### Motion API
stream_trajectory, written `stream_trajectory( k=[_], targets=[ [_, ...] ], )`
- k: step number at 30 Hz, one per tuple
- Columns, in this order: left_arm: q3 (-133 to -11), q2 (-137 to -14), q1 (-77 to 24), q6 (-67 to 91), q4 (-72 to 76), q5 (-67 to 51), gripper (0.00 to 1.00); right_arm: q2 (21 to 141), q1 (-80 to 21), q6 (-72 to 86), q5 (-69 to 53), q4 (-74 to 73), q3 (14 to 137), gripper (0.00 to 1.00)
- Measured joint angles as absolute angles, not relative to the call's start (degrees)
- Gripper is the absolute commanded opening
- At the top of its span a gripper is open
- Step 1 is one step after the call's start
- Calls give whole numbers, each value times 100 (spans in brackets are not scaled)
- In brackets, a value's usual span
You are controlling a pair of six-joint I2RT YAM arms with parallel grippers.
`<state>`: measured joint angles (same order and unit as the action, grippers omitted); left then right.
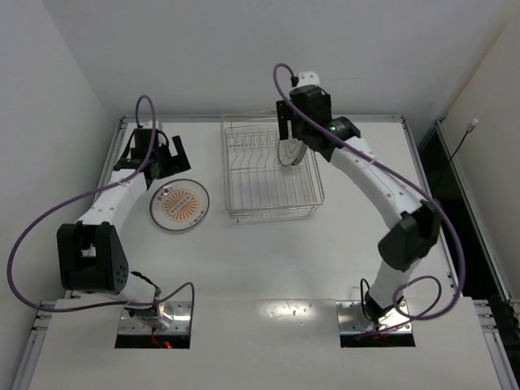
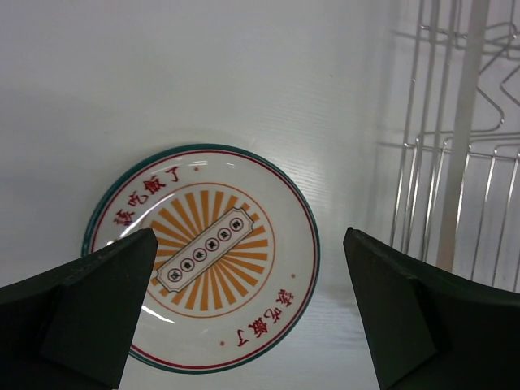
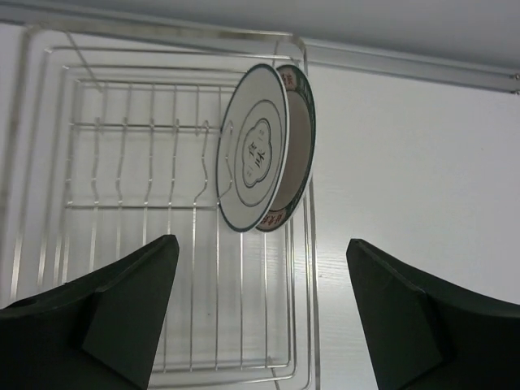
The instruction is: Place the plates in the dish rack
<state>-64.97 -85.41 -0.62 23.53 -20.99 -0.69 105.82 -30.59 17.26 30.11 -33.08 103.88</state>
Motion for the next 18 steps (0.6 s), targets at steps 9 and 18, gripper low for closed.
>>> stream_trajectory(
  k=[9,18],
  targets=[
    [-6447,-8949,-62,2281,-2141,-338,99,8173,-3061,1702,2333,-2762,8648,90],
    [-6440,-9290,-978,1752,-2346,-58,99,7961,-3057,1758,2174,-2709,8018,91]
  ],
)
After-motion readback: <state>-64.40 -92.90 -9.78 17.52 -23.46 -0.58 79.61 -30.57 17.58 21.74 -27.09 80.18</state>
